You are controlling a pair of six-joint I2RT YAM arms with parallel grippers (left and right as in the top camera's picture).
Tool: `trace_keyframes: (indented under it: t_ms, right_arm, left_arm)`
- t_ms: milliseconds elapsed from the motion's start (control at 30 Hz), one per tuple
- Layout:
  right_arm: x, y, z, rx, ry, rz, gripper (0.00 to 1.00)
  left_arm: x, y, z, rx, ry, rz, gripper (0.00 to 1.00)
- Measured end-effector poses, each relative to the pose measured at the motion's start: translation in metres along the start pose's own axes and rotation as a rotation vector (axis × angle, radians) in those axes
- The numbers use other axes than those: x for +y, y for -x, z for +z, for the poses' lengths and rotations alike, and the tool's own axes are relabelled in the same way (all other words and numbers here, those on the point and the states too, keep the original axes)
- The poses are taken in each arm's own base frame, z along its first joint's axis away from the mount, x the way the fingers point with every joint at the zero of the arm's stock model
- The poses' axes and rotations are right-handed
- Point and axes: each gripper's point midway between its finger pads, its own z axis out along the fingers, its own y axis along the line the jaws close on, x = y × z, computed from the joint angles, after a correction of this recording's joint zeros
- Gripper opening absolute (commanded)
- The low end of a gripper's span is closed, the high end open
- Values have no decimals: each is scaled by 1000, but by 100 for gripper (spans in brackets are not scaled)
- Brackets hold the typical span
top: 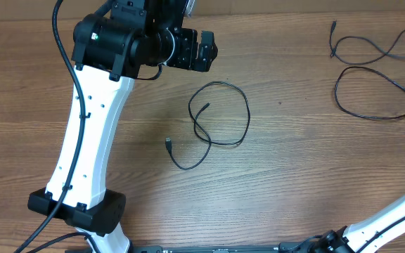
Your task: Untangle cables
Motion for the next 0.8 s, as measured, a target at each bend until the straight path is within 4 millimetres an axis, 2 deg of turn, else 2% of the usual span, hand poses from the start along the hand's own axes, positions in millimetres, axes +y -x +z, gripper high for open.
trace_keyframes:
  t_ms: [233,300,467,567,667,800]
  right_arm:
    - [-5,-8,10,10,-13,1,46]
    - [-4,-8,11,8,-12,1,40]
    - [-4,-9,18,14,-13,-3,18]
    - [-4,-9,17,14,-17,1,15]
    - [-4,-10,17,15,-17,0,4]
    - [-4,-10,17,16,-18,0,4]
  left_arm:
    - [0,0,0,0,0,0,100]
    - [0,0,0,0,0,0,100]
    - [0,0,0,0,0,0,100]
    - [0,0,0,0,0,0,99]
    - [0,0,0,0,0,0,100]
    - [0,0,0,0,0,0,100]
